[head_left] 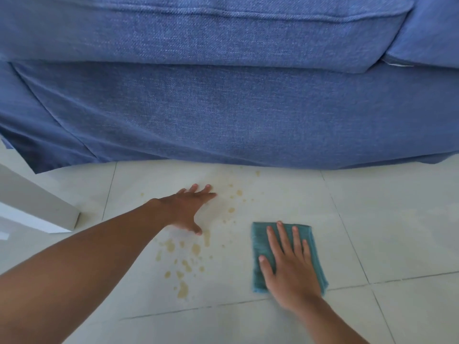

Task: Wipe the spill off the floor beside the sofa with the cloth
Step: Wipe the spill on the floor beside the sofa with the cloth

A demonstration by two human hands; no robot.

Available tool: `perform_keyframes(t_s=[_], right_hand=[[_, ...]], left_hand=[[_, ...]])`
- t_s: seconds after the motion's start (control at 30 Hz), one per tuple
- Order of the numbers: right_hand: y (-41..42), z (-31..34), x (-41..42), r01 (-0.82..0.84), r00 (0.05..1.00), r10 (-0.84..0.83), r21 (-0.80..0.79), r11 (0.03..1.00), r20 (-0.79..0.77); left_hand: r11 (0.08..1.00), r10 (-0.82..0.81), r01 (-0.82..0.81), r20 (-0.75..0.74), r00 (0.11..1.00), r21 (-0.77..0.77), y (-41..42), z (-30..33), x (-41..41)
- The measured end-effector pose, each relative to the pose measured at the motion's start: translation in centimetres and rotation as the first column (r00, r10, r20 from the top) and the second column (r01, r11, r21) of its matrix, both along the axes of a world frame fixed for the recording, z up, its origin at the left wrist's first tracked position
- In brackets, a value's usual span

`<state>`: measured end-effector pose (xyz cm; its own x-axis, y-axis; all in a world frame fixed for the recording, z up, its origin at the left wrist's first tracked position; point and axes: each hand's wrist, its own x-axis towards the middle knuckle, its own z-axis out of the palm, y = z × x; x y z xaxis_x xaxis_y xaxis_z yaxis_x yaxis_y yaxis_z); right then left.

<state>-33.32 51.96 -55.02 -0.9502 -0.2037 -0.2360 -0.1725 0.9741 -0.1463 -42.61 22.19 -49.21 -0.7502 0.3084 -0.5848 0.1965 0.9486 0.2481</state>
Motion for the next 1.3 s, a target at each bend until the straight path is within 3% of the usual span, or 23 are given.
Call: perform_keyframes(t_s=[0.13,0.23,0.33,0.53,0.67,0.77,0.87,0.97,1.13,1.2,1.3], right_hand=[[-1.4,0.3,-8.5,0.22,0.975,-0.22,0.021,0.975,0.018],[-5.5,0.4,-10.1,0.096,0.994,-0.094,-0.04,0.995,0.05],[-4.0,0.4,-8.3,-0.012,0.998,0.014,-0.031,0.999,0.054],[-3.1,1.2,-16.1,0.176,0.98,-0.176,0.009,0.984,0.091],[-9.0,1.4,-17.0,-0.038,0.994,0.041,-0.033,0.999,0.104],[-7.4,1.3,-16.2,-0.16,0.982,0.165,-0.064,0.985,0.093],[-5.5,1.4,-17.7,-0.086,0.987,0.087,-0.011,0.996,0.132],[-9.2,1.5,-19.9,-0.022,0.991,0.022,-0.002,1.0,0.129],[-12.0,0.8,-16.3,-0.307,0.948,0.312,-0.079,0.948,0.063],[-9.1,0.5,-15.2,-0.283,0.956,0.287,-0.068,0.957,0.065],[-7.8,0.8,-15.8,-0.116,0.986,0.119,-0.032,0.993,0.119]], left_hand=[[1.0,0.0,0.0,-0.019,1.0,-0.016,0.5,0.1,-0.1],[0.999,0.004,-0.006,-0.03,1.0,-0.046,1.1,0.2,-0.3],[0.999,0.037,-0.037,-0.034,0.999,-0.012,0.8,0.4,-0.3],[0.991,0.024,-0.048,-0.191,0.981,-0.125,-0.2,-0.8,0.8],[0.992,0.034,-0.054,-0.174,0.984,-0.113,-0.7,-1.3,0.7],[0.993,0.061,-0.079,-0.2,0.978,-0.083,-0.8,-1.4,0.1],[0.994,0.094,-0.101,-0.188,0.978,-0.029,-1.2,-1.5,0.4],[0.995,0.095,-0.101,-0.191,0.977,-0.021,-1.2,-1.6,0.4],[0.992,0.126,-0.126,-0.191,0.973,0.014,-1.7,-1.6,0.4],[0.995,0.099,-0.099,-0.2,0.975,0.009,-2.2,-2.0,1.0],[0.999,-0.007,-0.002,-0.209,0.978,-0.043,-2.3,-1.8,1.5]])
